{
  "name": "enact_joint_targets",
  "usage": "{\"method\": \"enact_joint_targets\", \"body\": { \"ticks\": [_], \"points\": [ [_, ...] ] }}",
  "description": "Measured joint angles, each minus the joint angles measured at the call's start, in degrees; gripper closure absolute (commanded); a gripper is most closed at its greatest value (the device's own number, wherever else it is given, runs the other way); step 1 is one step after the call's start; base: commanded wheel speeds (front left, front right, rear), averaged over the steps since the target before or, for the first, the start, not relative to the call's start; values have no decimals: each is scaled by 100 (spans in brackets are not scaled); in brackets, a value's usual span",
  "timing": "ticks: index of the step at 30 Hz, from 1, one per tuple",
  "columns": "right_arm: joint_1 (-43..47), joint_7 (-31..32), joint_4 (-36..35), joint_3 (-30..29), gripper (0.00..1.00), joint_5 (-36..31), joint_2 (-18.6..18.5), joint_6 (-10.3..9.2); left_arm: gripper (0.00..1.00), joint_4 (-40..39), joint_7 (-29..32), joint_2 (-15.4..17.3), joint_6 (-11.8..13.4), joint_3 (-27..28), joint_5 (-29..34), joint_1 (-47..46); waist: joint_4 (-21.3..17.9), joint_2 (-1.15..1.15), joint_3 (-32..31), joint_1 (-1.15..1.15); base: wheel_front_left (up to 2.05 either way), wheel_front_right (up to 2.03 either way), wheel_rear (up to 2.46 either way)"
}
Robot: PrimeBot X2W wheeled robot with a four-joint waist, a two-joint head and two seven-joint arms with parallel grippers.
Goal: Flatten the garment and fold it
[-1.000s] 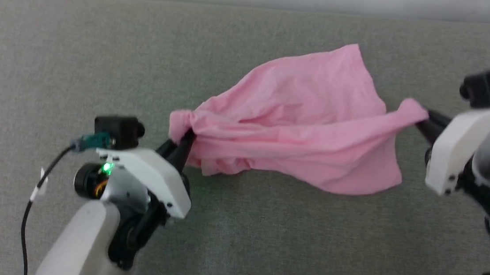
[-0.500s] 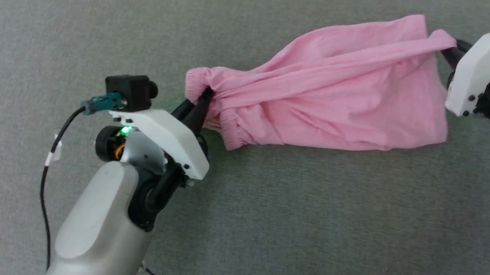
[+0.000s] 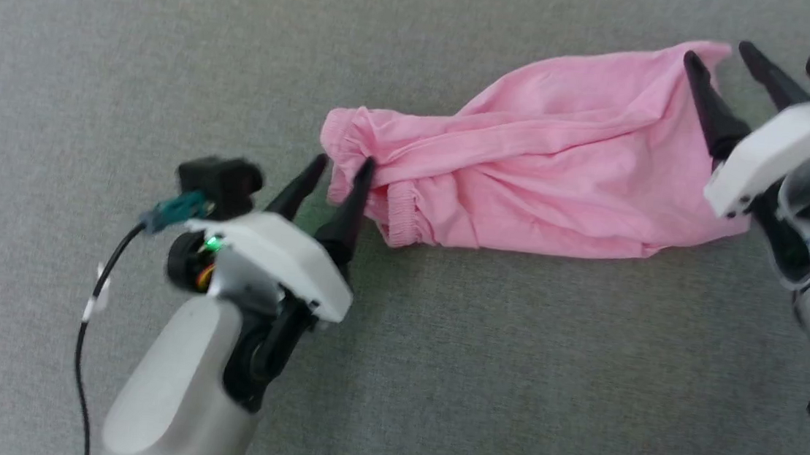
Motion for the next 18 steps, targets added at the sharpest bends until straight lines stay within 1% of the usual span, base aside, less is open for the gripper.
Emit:
{"method": "enact_joint_targets", "body": {
  "ticks": [2,4,7,10,12,14,18],
  "points": [
    [187,-413,-4,-22,0,-78,53,0,0,-102,-145,81,140,59,127,195,-43,0,-133,0,0,0,0],
    [442,-690,-42,-86,0,-120,114,0,0,-219,-234,198,298,115,256,399,-94,0,-288,0,0,0,0],
    [845,-867,-225,-241,0,-213,174,0,0,-452,-323,399,508,178,461,684,-175,0,-538,0,0,0,0],
    [1293,-944,-565,-480,0,-341,186,0,0,-721,-155,626,578,85,660,833,-259,0,-793,-1,0,0,0],
    [1623,-922,-872,-643,0,-455,185,0,0,-889,163,790,566,-89,754,861,-318,0,-954,-1,0,0,0],
    [1957,-795,-1223,-836,0,-581,203,0,0,-1013,582,923,456,-303,804,855,-387,0,-1092,-2,0,0,0],
    [2512,-330,-1984,-1240,0,-904,268,0,0,-1037,1385,1144,263,-681,897,728,-587,0,-1240,-2,0,0,0]
  ]
}}
